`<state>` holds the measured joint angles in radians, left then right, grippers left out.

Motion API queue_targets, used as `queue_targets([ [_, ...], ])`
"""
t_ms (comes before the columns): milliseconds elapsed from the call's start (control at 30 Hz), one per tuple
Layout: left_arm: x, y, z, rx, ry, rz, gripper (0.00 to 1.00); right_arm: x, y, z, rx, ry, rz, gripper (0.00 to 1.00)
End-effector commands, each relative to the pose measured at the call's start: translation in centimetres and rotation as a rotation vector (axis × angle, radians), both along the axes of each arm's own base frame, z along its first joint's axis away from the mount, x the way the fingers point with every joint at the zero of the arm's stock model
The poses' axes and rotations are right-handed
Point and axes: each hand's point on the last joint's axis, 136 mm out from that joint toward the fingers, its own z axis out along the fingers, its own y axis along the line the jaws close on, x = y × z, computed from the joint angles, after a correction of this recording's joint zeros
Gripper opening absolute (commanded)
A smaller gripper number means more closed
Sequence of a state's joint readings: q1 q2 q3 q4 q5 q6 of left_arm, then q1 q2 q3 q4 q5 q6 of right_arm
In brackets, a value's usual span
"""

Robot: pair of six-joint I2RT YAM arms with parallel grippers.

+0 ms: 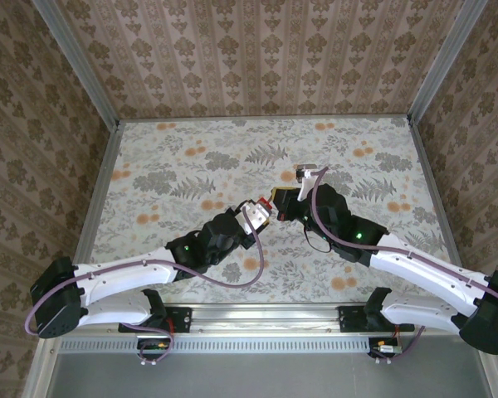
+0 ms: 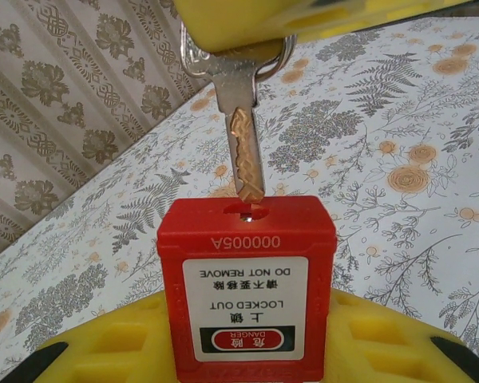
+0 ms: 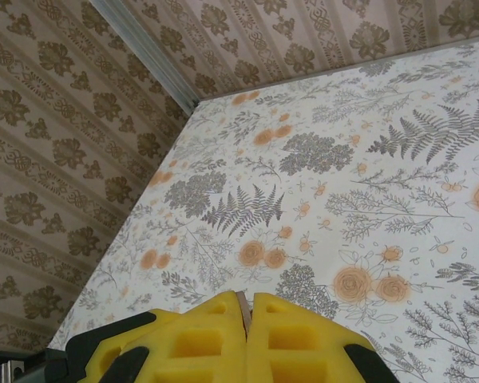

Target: Unlock with the key

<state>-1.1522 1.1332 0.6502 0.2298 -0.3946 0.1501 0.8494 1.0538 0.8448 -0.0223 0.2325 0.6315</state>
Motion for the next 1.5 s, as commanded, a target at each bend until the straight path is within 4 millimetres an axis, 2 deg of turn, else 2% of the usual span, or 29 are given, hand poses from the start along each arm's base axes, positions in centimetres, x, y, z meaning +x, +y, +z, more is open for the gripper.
queue_targets([
  [0,0.1,-0.6,2.8,-0.089,-0.040,0.001,0.35,-0.3,0.4,0.8,0.023,-0.004,0.015,0.02],
  [267,0.2,-0.7,2.4,-0.078,-0.034,0.000,0.35,-0.4,0.6,0.5,0.044,0.010,0.020,0.03],
  [700,0.2,-0.8,1.8,-0.066,-0.023,-0.003,0.34,-0.4,-1.0,2.1,-0.004,-0.055,-0.021,0.03],
  [1067,0.1,-0.8,2.2,-0.072,-0.029,-0.005,0.34,-0.3,0.7,0.0,0.030,0.010,0.025,0.03],
  [1467,0.1,-0.5,2.9,-0.095,-0.038,0.003,0.33,-0.2,0.8,-1.1,0.028,0.032,0.019,0.02],
])
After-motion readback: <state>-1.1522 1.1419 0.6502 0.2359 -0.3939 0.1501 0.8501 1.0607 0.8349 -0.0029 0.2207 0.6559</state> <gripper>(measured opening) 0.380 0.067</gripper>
